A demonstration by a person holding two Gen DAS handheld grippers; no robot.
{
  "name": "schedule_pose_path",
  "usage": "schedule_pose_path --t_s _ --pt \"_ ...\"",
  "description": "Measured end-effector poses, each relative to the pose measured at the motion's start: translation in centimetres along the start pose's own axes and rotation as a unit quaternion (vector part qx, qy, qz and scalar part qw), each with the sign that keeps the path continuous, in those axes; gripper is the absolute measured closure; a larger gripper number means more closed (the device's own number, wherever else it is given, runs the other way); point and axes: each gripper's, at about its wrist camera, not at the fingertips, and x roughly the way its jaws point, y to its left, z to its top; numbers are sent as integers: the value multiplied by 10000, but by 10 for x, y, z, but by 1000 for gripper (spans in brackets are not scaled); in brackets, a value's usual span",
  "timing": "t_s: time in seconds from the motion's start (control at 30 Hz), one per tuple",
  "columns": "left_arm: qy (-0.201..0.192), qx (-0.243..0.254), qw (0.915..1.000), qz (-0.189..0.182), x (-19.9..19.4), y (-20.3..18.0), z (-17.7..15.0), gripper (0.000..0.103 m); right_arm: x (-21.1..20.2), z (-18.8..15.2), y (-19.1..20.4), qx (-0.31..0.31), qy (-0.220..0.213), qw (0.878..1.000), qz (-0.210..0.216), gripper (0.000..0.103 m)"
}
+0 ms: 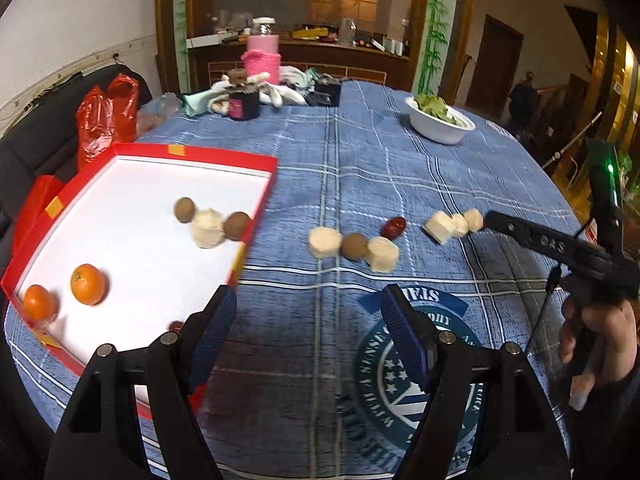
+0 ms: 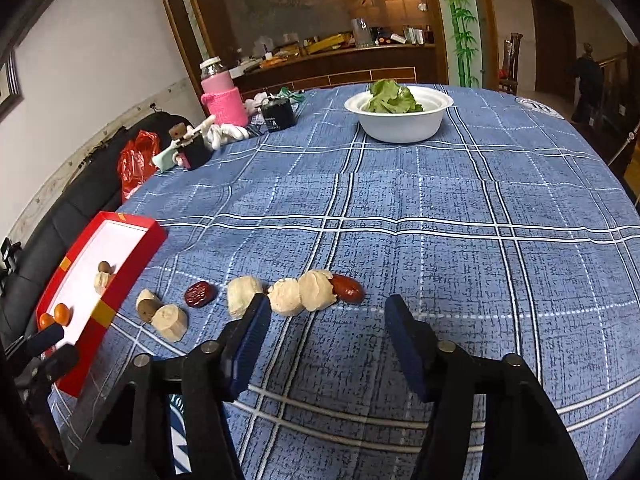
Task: Organize fruits
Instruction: 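Grasp a red date with the left tool while the right tool grasps a beige round fruit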
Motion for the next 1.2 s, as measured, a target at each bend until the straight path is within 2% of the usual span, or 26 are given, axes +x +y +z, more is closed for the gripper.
schedule_pose_path --t_s 0.1,0.27,0.37,0.47,0.6,0.77,0.83,0.93,1.1,1.2 --pt "25 41 10000 -52 4 -8 2 28 7 4 -2 -17 91 9999 -81 52" --pt "57 114 9998 -119 11 -18 6 28 21 10 -5 -132 274 9994 -155 53" --pt "66 130 9998 -126 16 -20 9 28 15 11 -11 0 183 9998 -98 54" --pt "58 107 9999 -111 25 -25 18 28 8 11 -8 58 131 9999 41 59" --pt "-11 102 9999 -100 31 -26 30 28 7 7 27 -522 159 9978 381 61" --pt "27 4 10000 -52 32 -19 29 28 22 11 63 -1209 219 9918 346 65" --pt "42 -21 10000 -35 32 -15 29 28 31 11 72 -1393 308 9891 366 71" --pt "46 -80 10000 -23 33 -11 29 28 45 9 76 -1559 387 9869 120 72" --pt "96 -46 9999 -72 39 -12 28 28 42 3 81 -1784 443 9829 78 74" --pt "75 73 9999 -138 39 -18 29 28 35 1 72 -1497 396 9878 172 75"
